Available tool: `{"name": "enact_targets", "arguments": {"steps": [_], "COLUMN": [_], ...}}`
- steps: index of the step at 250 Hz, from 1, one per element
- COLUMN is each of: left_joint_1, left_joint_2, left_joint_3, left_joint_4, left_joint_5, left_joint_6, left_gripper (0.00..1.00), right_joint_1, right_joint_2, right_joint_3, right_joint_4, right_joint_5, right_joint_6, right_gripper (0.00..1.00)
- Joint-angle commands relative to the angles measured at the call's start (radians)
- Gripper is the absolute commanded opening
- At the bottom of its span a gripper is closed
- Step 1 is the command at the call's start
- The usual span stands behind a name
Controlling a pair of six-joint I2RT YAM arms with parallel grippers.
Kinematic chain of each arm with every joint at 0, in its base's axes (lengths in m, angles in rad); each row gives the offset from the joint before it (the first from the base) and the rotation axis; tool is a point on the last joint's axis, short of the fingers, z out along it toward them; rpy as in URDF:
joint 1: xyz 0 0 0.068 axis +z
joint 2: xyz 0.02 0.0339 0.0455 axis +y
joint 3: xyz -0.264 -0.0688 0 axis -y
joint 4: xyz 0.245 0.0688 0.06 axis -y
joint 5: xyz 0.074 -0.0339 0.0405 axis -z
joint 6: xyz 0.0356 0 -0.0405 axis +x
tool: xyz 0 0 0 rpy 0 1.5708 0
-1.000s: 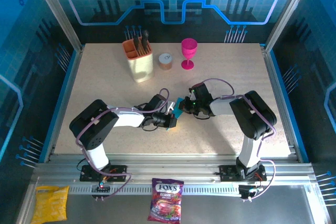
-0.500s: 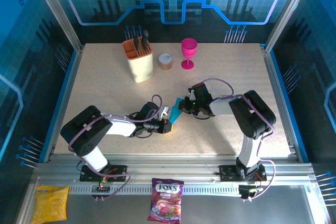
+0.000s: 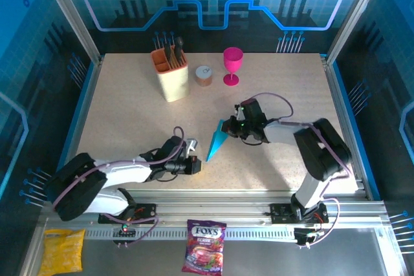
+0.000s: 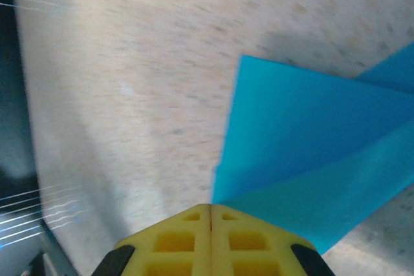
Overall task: Fold a paper plane with a square sheet of paper (pick it up from the middle)
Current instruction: Move a paper plane to the center of the table.
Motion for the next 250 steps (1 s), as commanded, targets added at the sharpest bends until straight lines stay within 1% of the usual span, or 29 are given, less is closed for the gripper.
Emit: {"name": "enact_targets", "arguments": {"steps": [1, 25, 50, 85, 106, 127, 133, 158, 213, 250], "left_joint_1": [0.043, 0.103, 0.144, 0.190, 0.208, 0.218, 0.222, 0.230, 0.233, 0.233], "left_joint_2": [-0.048, 0.006, 0.119, 0.306, 0.412, 0.494, 0.513, 0.571, 0.652, 0.693], "left_joint_3": [0.113, 0.210, 0.331, 0.506, 0.604, 0.681, 0.700, 0.760, 0.840, 0.862], "left_joint_4": [-0.135, -0.147, -0.168, -0.196, -0.222, -0.255, -0.260, -0.285, -0.324, -0.324], "left_joint_5": [-0.093, -0.066, -0.033, 0.045, 0.088, 0.092, 0.096, 0.107, 0.137, 0.144], "left_joint_6": [0.002, 0.019, 0.057, 0.079, 0.096, 0.116, 0.121, 0.143, 0.157, 0.148], "left_gripper": [0.07, 0.18, 0.22, 0.23, 0.29, 0.29, 0.29, 0.30, 0.31, 0.31], "right_joint_1": [-0.031, -0.062, -0.097, -0.113, -0.115, -0.110, -0.108, -0.096, -0.073, -0.065], "right_joint_2": [-0.158, -0.239, -0.281, -0.251, -0.210, -0.170, -0.161, -0.122, -0.027, 0.034], "right_joint_3": [-0.016, -0.081, -0.165, -0.240, -0.269, -0.284, -0.289, -0.293, -0.285, -0.273], "right_joint_4": [-0.070, -0.095, -0.070, -0.005, 0.057, 0.092, 0.125, 0.161, 0.247, 0.307], "right_joint_5": [-0.002, 0.031, 0.049, 0.042, 0.024, 0.009, 0.006, -0.001, -0.017, -0.035], "right_joint_6": [-0.047, -0.044, -0.020, 0.005, 0.021, 0.037, 0.041, 0.049, 0.078, 0.099], "right_gripper": [0.00, 0.00, 0.00, 0.00, 0.00, 0.00, 0.00, 0.00, 0.00, 0.00]}}
